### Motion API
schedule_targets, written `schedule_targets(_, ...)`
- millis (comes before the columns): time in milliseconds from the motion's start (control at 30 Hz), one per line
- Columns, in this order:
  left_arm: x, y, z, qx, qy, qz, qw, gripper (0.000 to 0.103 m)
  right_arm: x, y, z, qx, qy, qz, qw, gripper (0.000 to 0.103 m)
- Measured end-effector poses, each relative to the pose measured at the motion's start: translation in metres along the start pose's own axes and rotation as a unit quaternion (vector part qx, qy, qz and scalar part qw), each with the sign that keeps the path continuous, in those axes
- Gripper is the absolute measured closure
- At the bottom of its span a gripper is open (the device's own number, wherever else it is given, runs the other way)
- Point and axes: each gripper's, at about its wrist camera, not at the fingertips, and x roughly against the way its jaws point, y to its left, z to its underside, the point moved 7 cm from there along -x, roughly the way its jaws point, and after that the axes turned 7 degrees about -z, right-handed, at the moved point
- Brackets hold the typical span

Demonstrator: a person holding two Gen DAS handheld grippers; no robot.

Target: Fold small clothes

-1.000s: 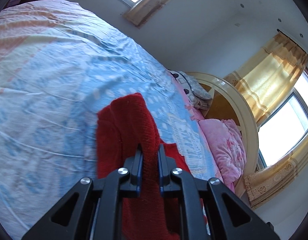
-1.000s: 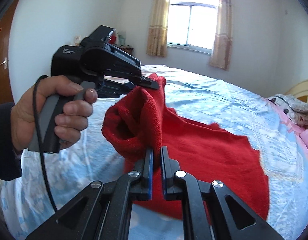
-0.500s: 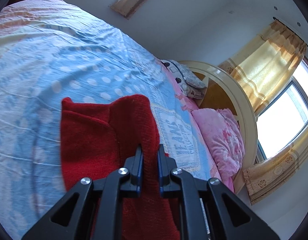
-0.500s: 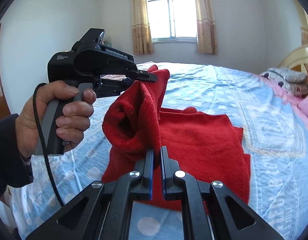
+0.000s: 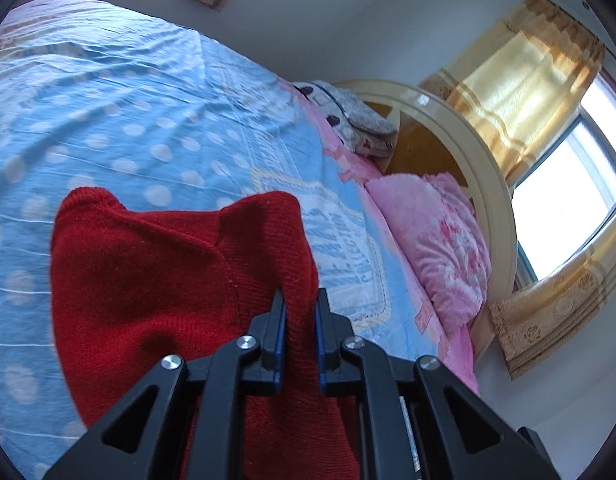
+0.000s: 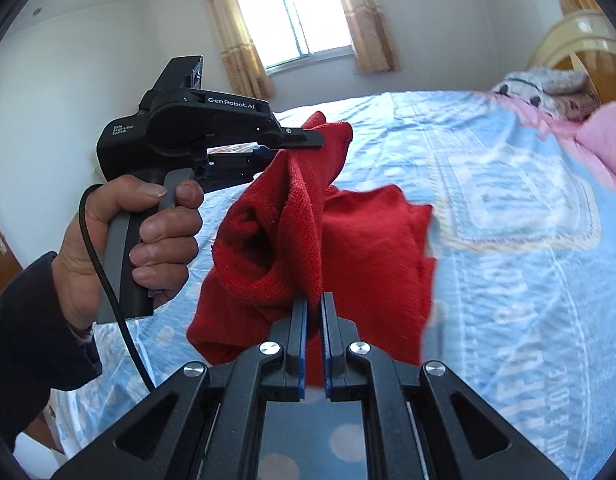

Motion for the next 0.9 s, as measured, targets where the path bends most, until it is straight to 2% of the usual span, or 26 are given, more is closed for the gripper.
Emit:
schedule_targets(233,-0.026,-0.013,0.01,-0.026,0.023,-0.026,0.999,0.09,0.0,-0.031,0.018,-0.085,0.017,-0.027,0.996,0.098)
schedule_targets(567,-0.054,-0.027,0.024,-0.071,0.04,-0.075,0.9939,0.09,0.003,-0.052,0.035,-0.161,0.029,-0.059,0.985,0.1)
schedule_targets(633,-0.058,-0.031,0.027,-0.079,0.041,-0.081,0.9927,0.089,0.002,-0.057,0.039,-0.177,0.032,-0.065,0.981,0.1)
schedule_targets(700,-0.057,-0.035,0.03,-0.089,0.037,-0.092,0.991,0.083,0.003,-0.06,0.042,-0.182,0.035,-0.065,0.981,0.1)
schedule_targets(767,-0.047,-0.044,0.031,-0.109,0.023,-0.095,0.9893,0.082,0.004,-0.065,0.044,-0.183,0.038,-0.066,0.98,0.1)
schedule_targets(833,-0.032,-0.05,0.034,-0.134,0.005,-0.101,0.9858,0.066,0.008,-0.072,0.046,-0.17,0.035,-0.047,0.984,0.1)
schedule_targets(900,-0.004,-0.051,0.037,-0.161,-0.035,-0.116,0.9795,0.034,0.014,-0.079,0.047,-0.168,0.031,-0.041,0.984,0.1)
